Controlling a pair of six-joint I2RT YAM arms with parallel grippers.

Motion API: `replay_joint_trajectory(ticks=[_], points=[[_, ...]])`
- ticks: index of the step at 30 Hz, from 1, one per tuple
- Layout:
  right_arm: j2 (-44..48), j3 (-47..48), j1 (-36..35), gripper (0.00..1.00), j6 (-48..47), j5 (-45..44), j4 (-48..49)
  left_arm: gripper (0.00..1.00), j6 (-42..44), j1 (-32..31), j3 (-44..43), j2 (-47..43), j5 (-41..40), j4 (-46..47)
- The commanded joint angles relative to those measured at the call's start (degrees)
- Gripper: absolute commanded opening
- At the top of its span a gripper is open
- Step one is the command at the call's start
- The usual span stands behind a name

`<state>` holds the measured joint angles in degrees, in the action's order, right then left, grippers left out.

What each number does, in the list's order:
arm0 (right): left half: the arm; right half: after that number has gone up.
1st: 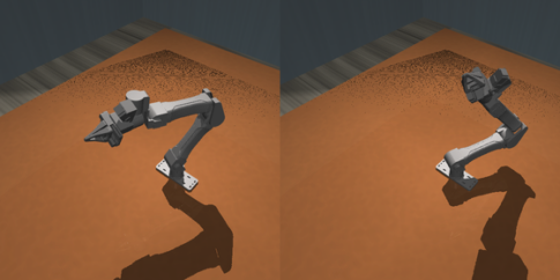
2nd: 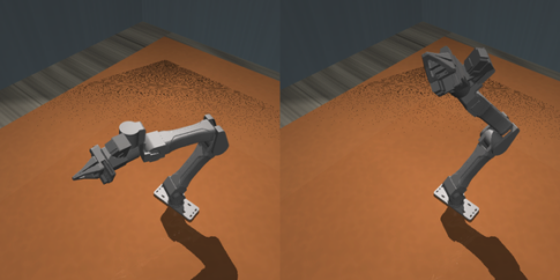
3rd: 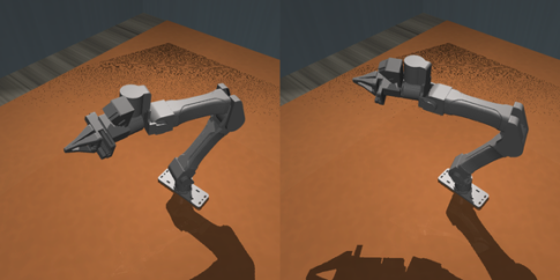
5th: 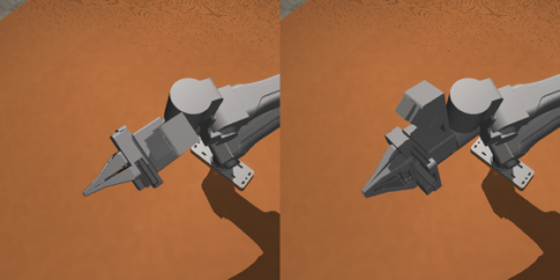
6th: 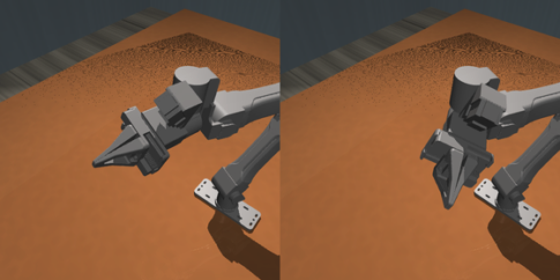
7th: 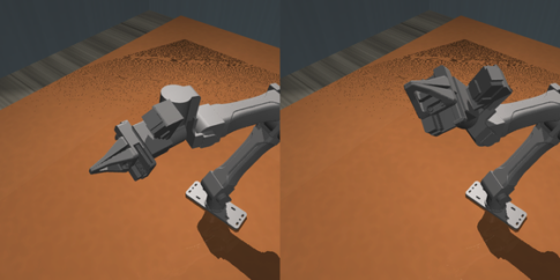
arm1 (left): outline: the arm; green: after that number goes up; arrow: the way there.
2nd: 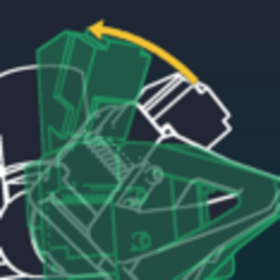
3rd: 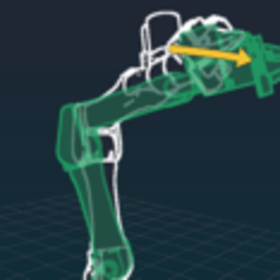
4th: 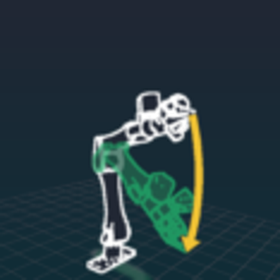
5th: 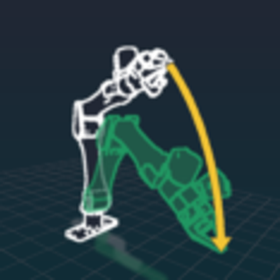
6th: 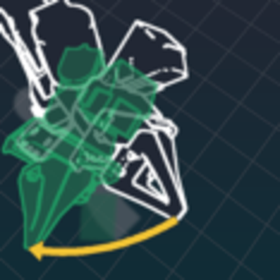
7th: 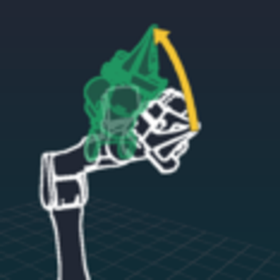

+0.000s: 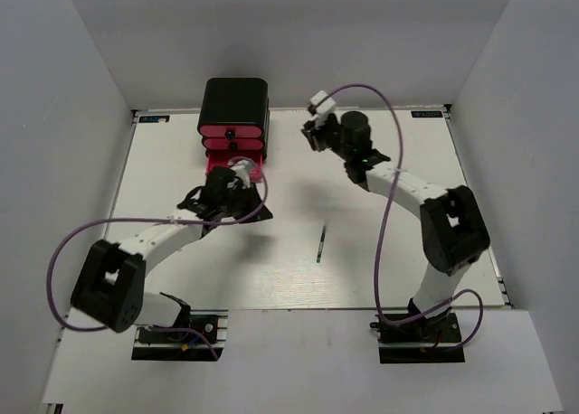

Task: Sort the stationery into containers
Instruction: Move the pen to the center of the board.

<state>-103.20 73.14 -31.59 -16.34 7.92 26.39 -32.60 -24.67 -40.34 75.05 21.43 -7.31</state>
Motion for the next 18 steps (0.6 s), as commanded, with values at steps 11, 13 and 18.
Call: replay_joint_trajectory(ticks=[11,13,18], points=[[15.74,-21.99,17.87,0.50,8.60,-7.13,-13.47,0.70,9.13,-21.29,-29.78,29.97,-11.92,-8.66],[16.97,-23.39,19.37,0.50,9.13,-7.22,-13.65,0.71,9.13,-23.75,-35.30,34.70,-15.17,-11.75],[17.51,-24.63,23.06,0.51,10.71,-5.64,-13.65,0.70,9.13,-27.54,-44.46,41.58,-18.62,-20.98]])
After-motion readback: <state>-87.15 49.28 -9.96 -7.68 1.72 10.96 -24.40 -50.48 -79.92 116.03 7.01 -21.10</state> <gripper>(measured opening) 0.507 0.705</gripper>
